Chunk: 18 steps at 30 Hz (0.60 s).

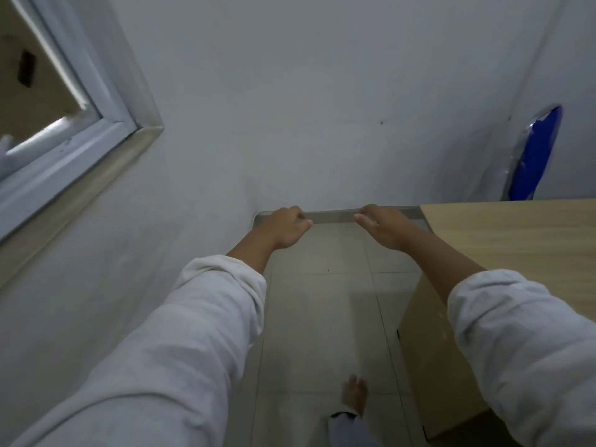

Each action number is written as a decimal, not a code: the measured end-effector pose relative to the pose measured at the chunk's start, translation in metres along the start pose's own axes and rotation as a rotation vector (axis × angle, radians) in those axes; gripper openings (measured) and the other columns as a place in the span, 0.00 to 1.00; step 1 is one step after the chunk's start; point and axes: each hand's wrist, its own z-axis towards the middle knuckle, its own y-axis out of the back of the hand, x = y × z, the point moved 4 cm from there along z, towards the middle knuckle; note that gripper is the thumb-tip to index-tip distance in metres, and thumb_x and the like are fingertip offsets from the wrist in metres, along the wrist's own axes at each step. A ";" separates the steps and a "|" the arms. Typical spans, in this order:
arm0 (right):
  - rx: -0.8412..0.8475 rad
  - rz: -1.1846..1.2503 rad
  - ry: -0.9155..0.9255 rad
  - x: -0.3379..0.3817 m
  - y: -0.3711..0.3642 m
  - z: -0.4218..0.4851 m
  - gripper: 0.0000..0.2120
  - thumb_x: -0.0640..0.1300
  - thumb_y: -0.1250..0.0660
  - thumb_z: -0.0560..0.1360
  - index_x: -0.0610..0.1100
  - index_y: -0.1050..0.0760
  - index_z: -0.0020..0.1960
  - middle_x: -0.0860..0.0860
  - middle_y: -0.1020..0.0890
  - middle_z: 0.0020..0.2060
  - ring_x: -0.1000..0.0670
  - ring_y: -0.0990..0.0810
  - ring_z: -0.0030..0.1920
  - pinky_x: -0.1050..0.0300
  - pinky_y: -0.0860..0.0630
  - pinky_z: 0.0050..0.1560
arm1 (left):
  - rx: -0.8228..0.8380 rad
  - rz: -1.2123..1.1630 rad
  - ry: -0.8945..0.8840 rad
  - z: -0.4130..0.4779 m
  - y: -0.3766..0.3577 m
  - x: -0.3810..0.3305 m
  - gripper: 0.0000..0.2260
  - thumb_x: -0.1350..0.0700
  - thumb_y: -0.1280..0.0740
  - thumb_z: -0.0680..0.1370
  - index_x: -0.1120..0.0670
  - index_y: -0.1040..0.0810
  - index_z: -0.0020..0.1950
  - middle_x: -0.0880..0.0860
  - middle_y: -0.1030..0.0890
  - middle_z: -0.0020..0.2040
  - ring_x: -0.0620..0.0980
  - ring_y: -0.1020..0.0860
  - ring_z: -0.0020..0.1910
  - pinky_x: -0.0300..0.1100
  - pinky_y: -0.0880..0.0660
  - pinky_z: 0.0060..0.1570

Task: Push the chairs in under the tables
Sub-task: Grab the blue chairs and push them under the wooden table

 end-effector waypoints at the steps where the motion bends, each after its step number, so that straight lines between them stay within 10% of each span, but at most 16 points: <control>1: -0.007 -0.006 -0.018 -0.011 0.007 0.022 0.25 0.54 0.46 0.81 0.38 0.34 0.70 0.39 0.28 0.68 0.40 0.30 0.68 0.49 0.33 0.64 | 0.006 -0.003 -0.002 0.028 0.000 -0.005 0.21 0.47 0.41 0.80 0.58 0.30 0.69 0.59 0.28 0.69 0.57 0.29 0.67 0.47 0.32 0.64; 18: -0.028 -0.039 -0.213 -0.211 0.133 0.301 0.25 0.55 0.45 0.80 0.40 0.35 0.71 0.41 0.29 0.70 0.42 0.31 0.69 0.49 0.35 0.67 | 0.154 0.023 -0.185 0.421 -0.013 -0.137 0.21 0.46 0.42 0.80 0.55 0.29 0.69 0.58 0.28 0.69 0.56 0.29 0.67 0.47 0.33 0.63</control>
